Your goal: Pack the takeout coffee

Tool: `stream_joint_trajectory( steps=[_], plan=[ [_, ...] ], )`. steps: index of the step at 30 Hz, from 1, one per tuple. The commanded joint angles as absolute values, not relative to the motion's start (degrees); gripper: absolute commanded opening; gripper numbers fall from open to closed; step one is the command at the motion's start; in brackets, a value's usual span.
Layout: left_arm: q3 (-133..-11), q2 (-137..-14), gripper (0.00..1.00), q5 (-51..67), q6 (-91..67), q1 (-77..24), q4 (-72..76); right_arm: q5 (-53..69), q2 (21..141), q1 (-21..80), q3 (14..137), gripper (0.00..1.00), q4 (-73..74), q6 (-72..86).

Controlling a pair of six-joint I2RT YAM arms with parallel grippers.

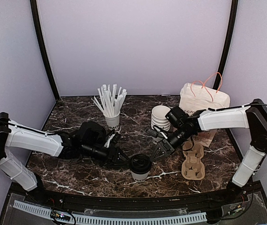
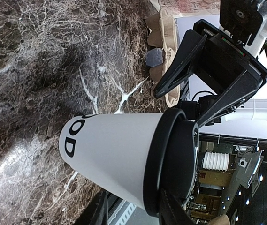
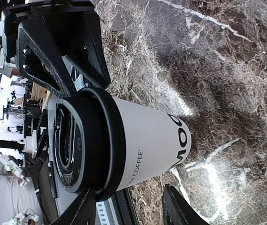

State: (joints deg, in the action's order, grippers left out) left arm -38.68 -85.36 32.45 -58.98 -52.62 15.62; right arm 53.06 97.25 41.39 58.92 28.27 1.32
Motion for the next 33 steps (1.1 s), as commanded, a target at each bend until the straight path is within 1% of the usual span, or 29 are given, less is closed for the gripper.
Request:
stream_joint_trajectory(
  steps=[1, 3, 6, 9, 12, 15, 19, 25, 28, 33],
  plan=[
    [-38.4, -88.4, 0.37, 28.5, -56.8, -53.1, 4.3, 48.0, 101.0, 42.6, 59.3, 0.49, 29.7, 0.4],
    [-37.2, -89.7, 0.35, 28.0, -56.7, -53.1, 3.3, 45.3, 101.9, 42.7, 59.4, 0.48, 30.3, 0.4],
    [-33.0, -91.9, 0.32, 27.8, -57.4, -53.0, 7.2, 41.8, 102.9, 42.7, 59.1, 0.46, 30.9, 0.4],
    [-28.6, -94.3, 0.3, 27.6, -58.8, -53.0, 11.3, 39.9, 103.2, 42.7, 58.7, 0.46, 31.2, -0.8],
    [-28.1, -95.2, 0.3, 28.1, -58.8, -53.0, 14.3, 39.7, 103.4, 42.7, 58.7, 0.46, 31.5, -1.4],
    [-31.4, -93.2, 0.31, 27.2, -55.7, -53.0, 12.9, 38.9, 103.1, 42.7, 59.1, 0.44, 31.8, -2.2],
    [-37.1, -89.3, 0.31, 24.8, -50.0, -53.1, 7.4, 39.0, 101.5, 42.7, 60.7, 0.43, 33.0, -4.5],
    [-41.7, -83.1, 0.32, 21.7, -45.3, -53.0, 6.0, 49.7, 97.0, 42.6, 62.6, 0.51, 36.2, -8.9],
    [-43.0, -80.8, 0.34, 21.2, -44.1, -53.0, 6.9, 51.1, 94.8, 42.6, 62.4, 0.53, 36.8, -10.2],
    [-46.4, -80.9, 0.37, 21.2, -42.0, -53.1, 4.7, 52.1, 93.7, 42.6, 61.5, 0.55, 36.8, -10.8]
  ],
)
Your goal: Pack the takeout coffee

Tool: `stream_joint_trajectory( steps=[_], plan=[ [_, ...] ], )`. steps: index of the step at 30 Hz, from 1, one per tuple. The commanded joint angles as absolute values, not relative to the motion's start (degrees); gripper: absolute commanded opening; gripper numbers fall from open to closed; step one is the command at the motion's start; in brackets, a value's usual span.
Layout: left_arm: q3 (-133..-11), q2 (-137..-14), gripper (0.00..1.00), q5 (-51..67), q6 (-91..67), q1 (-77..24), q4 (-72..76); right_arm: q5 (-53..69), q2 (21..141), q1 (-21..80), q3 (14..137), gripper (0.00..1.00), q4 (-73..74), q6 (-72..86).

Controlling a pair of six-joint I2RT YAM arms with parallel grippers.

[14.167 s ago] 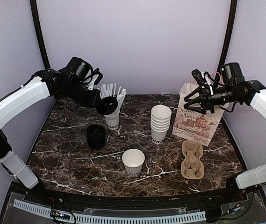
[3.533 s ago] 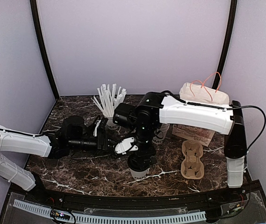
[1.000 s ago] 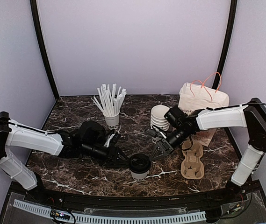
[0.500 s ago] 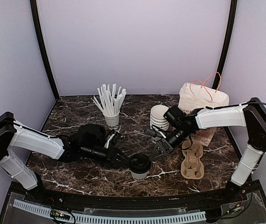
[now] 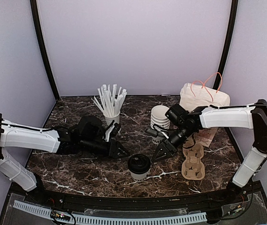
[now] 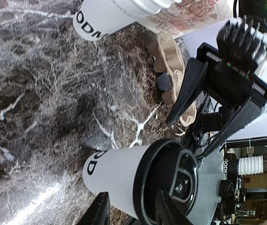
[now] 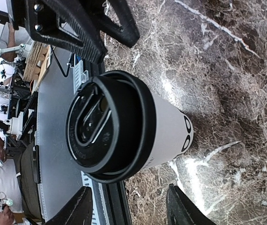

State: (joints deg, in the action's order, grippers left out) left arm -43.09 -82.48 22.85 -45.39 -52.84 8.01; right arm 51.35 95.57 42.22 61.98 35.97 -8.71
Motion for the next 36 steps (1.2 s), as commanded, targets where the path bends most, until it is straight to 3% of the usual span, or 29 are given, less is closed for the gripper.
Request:
stream_joint_trajectory(
  steps=[1, 7, 13, 14, 16, 23, 36],
  plan=[
    [-47.0, -81.1, 0.38, 21.3, -41.9, -53.0, 4.6, 52.3, 93.8, 42.6, 61.7, 0.55, 36.9, -10.9],
    [-45.7, -77.5, 0.43, 21.1, -44.5, -53.1, 3.3, 48.6, 94.3, 42.4, 64.3, 0.54, 37.4, -10.9],
    [-41.7, -72.8, 0.55, 21.7, -44.2, -54.8, 1.9, 50.5, 97.1, 42.4, 68.4, 0.65, 39.3, -12.4],
    [-41.6, -72.5, 0.78, 21.5, -43.7, -55.8, 1.8, 50.9, 97.9, 42.4, 69.0, 0.66, 39.7, -12.7],
    [-42.2, -72.9, 0.96, 20.7, -42.4, -57.8, 1.4, 51.4, 99.1, 42.6, 70.1, 0.67, 40.1, -13.1],
    [-47.5, -79.1, 0.99, 16.7, -37.7, -62.5, -3.9, 54.3, 102.1, 44.3, 72.2, 0.69, 42.1, -15.2],
    [-51.8, -84.9, 0.94, 12.7, -33.9, -60.5, -8.0, 58.0, 99.5, 45.5, 68.4, 0.69, 46.3, -21.6]
  ],
)
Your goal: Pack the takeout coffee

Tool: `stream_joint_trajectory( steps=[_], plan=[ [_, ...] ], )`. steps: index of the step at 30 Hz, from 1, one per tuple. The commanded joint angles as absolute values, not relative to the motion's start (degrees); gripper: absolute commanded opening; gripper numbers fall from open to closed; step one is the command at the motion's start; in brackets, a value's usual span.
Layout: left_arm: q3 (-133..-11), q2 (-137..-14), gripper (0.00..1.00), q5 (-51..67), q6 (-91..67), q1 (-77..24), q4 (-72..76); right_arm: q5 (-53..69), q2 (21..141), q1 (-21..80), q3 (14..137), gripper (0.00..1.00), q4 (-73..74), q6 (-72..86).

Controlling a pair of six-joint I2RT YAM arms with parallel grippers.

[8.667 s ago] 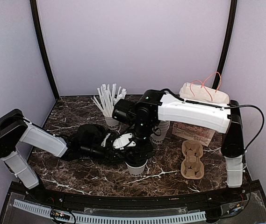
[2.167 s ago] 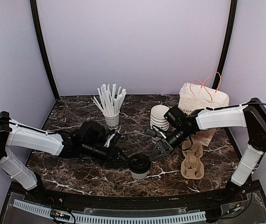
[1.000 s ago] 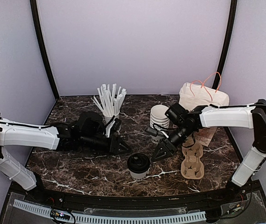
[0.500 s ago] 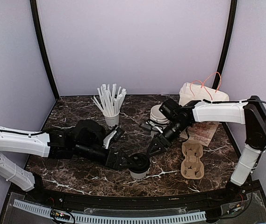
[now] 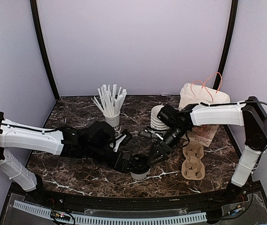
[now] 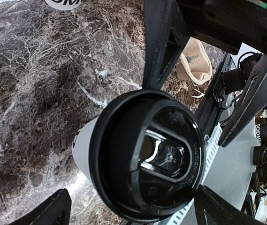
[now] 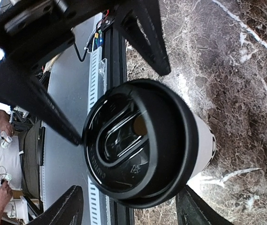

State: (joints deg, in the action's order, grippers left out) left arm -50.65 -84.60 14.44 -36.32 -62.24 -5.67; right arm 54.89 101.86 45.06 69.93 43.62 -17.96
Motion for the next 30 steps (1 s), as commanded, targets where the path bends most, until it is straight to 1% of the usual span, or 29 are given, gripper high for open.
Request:
stream_joint_trajectory(
  steps=[1, 13, 19, 21, 23, 26, 30],
  plan=[
    [-51.7, -85.1, 0.93, 13.1, -33.5, -59.8, -7.9, 58.2, 99.4, 45.6, 68.2, 0.69, 46.5, -21.8],
    [-52.8, -85.7, 0.92, 14.1, -29.7, -55.2, -8.7, 57.0, 95.9, 46.6, 65.3, 0.69, 48.0, -24.1],
    [-52.2, -81.6, 0.92, 15.7, -30.7, -55.0, -6.1, 57.6, 93.7, 44.6, 63.8, 0.7, 45.6, -21.1],
    [-51.6, -79.8, 0.92, 15.8, -32.0, -55.0, -6.0, 57.2, 93.6, 43.4, 64.0, 0.69, 44.1, -19.0],
    [-50.7, -78.1, 0.92, 14.7, -34.5, -55.0, -6.5, 54.0, 93.6, 41.9, 64.0, 0.65, 41.2, -15.3],
    [-48.2, -76.4, 0.91, 12.7, -41.6, -55.1, -6.9, 50.8, 94.3, 39.4, 64.4, 0.61, 38.0, -11.6],
    [-43.6, -76.7, 0.86, 15.4, -49.5, -55.0, -1.3, 48.1, 96.1, 38.0, 66.1, 0.57, 36.9, -9.7]
  ],
)
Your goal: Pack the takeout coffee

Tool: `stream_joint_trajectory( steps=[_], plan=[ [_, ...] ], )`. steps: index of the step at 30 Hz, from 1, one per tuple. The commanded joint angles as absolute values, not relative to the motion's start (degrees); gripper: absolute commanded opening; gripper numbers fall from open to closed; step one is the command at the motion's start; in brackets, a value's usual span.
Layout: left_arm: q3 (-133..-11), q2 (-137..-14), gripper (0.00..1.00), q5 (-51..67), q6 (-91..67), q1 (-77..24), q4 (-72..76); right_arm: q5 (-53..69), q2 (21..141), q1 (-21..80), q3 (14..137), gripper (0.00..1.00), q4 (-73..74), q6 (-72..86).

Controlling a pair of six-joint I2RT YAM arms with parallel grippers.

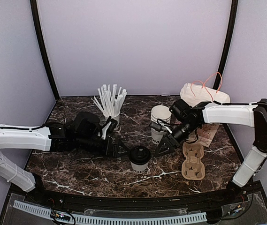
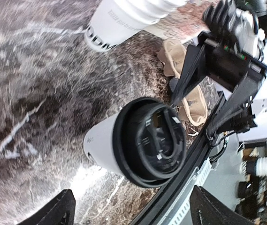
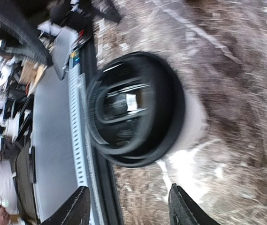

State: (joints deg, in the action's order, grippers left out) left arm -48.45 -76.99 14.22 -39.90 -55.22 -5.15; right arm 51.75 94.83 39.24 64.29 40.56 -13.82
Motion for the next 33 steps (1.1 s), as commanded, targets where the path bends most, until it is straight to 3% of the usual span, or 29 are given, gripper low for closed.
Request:
stream_joint_trajectory(
  steps=[1, 14, 33],
  plan=[
    [-43.0, -76.9, 0.85, 16.1, -50.3, -55.0, 1.6, 48.1, 96.7, 38.0, 66.6, 0.57, 36.8, -9.5],
    [-42.3, -82.3, 0.75, 22.4, -52.7, -54.9, 9.2, 46.3, 102.6, 37.9, 71.2, 0.4, 36.3, -6.8],
    [-41.2, -85.2, 0.72, 23.8, -52.2, -53.3, 8.6, 46.9, 101.9, 38.3, 71.0, 0.44, 36.0, -7.8]
  ],
)
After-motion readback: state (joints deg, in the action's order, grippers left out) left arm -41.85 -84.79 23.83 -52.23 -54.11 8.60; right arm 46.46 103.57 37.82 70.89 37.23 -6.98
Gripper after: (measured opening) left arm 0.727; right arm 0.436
